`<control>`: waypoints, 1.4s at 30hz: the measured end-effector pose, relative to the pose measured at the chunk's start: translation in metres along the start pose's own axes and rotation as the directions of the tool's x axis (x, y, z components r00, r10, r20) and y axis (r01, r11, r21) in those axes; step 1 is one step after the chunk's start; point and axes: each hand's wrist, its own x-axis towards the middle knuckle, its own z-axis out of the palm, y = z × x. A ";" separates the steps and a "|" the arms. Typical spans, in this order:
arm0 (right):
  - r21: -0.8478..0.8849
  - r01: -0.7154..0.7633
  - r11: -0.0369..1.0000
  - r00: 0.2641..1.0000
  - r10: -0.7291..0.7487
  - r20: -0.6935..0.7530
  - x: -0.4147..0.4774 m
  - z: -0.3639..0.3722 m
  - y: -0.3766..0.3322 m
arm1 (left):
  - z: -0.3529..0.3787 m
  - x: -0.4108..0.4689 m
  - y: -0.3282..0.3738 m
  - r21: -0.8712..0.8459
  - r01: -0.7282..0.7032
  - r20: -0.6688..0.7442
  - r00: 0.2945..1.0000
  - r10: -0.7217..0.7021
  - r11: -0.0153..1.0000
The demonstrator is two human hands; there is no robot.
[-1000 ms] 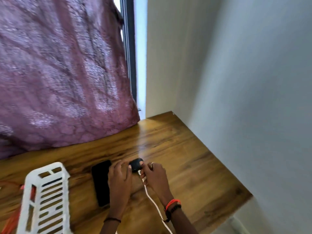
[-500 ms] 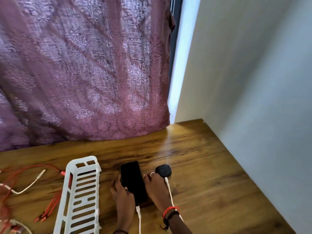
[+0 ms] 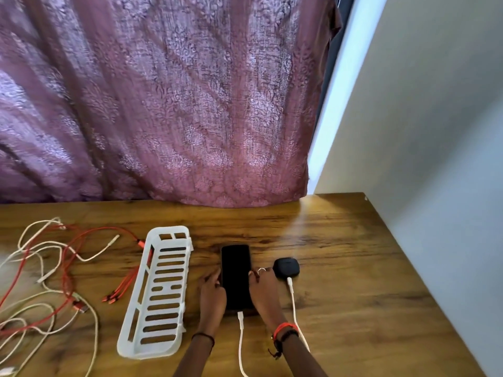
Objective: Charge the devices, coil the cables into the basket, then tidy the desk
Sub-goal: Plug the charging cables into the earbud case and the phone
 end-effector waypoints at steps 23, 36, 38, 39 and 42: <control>0.453 -0.014 0.891 0.994 0.063 -0.092 -0.004 -0.035 0.006 | -0.009 -0.019 0.034 -0.464 0.078 0.138 0.990 -0.015 0.882; 0.624 0.163 0.764 0.979 -0.046 -0.200 -0.032 -0.097 -0.031 | -0.035 -0.061 0.099 -0.633 -0.027 0.143 0.978 0.152 0.774; 0.652 0.172 0.739 0.977 -0.044 -0.208 -0.038 -0.103 -0.035 | -0.039 -0.068 0.106 -0.645 -0.050 0.135 0.975 0.178 0.763; 0.661 0.175 0.730 0.977 -0.042 -0.211 -0.040 -0.104 -0.037 | -0.040 -0.071 0.109 -0.646 -0.059 0.134 0.973 0.189 0.761; 0.664 0.184 0.725 0.975 -0.047 -0.218 -0.046 -0.110 -0.041 | -0.045 -0.077 0.113 -0.646 -0.078 0.132 0.968 0.212 0.760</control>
